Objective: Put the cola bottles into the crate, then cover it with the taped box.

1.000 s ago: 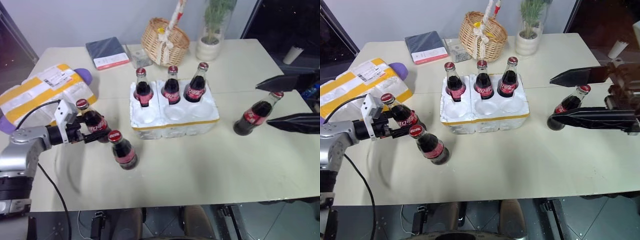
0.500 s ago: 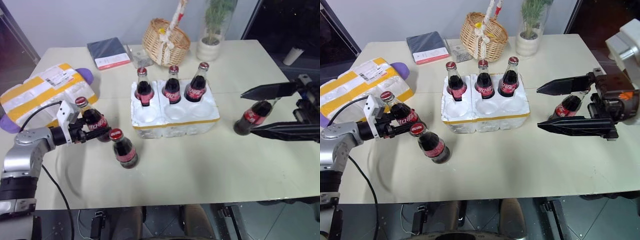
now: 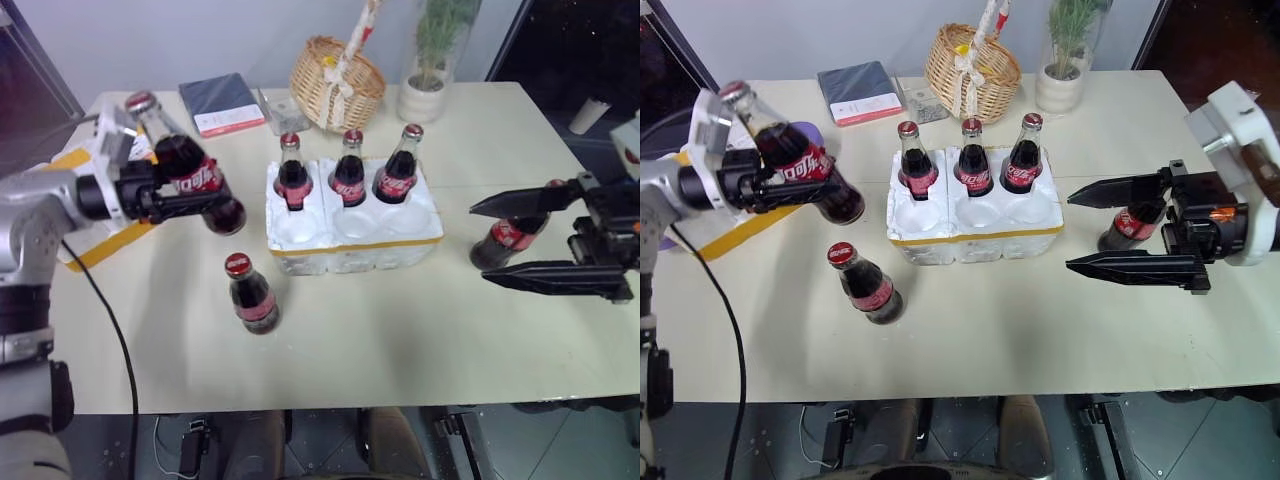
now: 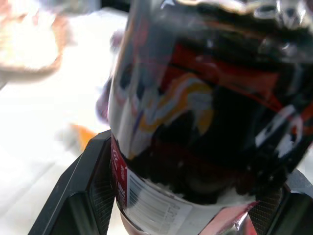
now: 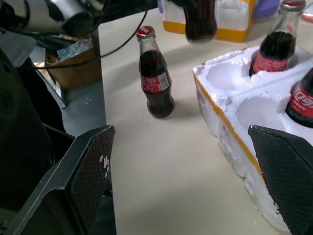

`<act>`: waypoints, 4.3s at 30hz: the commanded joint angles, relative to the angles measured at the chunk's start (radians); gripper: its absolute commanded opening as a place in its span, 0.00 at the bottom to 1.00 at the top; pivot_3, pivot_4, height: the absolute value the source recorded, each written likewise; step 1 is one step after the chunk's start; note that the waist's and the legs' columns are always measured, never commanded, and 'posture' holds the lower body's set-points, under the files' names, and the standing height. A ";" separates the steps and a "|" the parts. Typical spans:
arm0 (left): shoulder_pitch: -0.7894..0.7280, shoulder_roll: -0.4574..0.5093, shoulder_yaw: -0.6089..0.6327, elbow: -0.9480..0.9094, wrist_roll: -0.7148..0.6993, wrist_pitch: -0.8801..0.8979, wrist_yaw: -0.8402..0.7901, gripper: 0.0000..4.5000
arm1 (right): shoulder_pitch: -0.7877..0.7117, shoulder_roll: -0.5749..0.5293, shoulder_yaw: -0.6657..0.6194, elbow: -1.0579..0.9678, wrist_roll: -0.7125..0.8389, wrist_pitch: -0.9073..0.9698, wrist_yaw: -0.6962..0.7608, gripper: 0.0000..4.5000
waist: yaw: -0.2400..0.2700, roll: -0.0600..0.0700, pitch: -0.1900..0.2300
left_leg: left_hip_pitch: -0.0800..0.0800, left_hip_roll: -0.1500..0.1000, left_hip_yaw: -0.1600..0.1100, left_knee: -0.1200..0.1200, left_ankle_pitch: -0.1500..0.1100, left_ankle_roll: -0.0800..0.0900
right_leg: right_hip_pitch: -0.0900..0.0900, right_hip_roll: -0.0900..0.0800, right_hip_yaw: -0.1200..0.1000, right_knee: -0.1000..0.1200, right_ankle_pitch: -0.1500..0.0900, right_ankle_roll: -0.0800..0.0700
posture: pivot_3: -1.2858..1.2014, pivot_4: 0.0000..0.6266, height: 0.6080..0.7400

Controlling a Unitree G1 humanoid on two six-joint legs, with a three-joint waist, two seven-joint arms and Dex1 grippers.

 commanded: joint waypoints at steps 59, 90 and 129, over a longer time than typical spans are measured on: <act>-0.474 -0.153 -0.268 0.418 0.077 -0.141 -0.309 0.99 | 0.150 0.072 -0.161 -0.097 0.090 -0.024 -0.351 1.00 | -0.011 -0.001 0.001 | 0.000 -0.001 -0.002 0.001 0.000 0.001 | 0.000 0.000 0.000 0.003 0.001 0.003 | 0.52 0.24 1.00; 0.610 0.155 0.096 -0.541 -0.051 -0.105 0.003 0.99 | -0.136 0.199 0.221 -0.058 -0.056 -0.076 -0.185 1.00 | -0.004 -0.001 0.001 | 0.001 0.000 -0.002 0.001 0.000 0.001 | 0.001 0.000 0.000 0.001 0.000 0.001 | 0.52 0.24 1.00; -0.186 -0.033 -0.101 0.048 -0.044 -0.033 -0.074 0.63 | -0.020 0.156 0.057 -0.120 0.035 -0.017 -0.274 1.00 | 0.002 -0.002 0.001 | 0.001 -0.001 -0.002 0.002 0.000 0.001 | 0.003 0.001 -0.001 0.000 0.001 0.002 | 0.52 0.24 1.00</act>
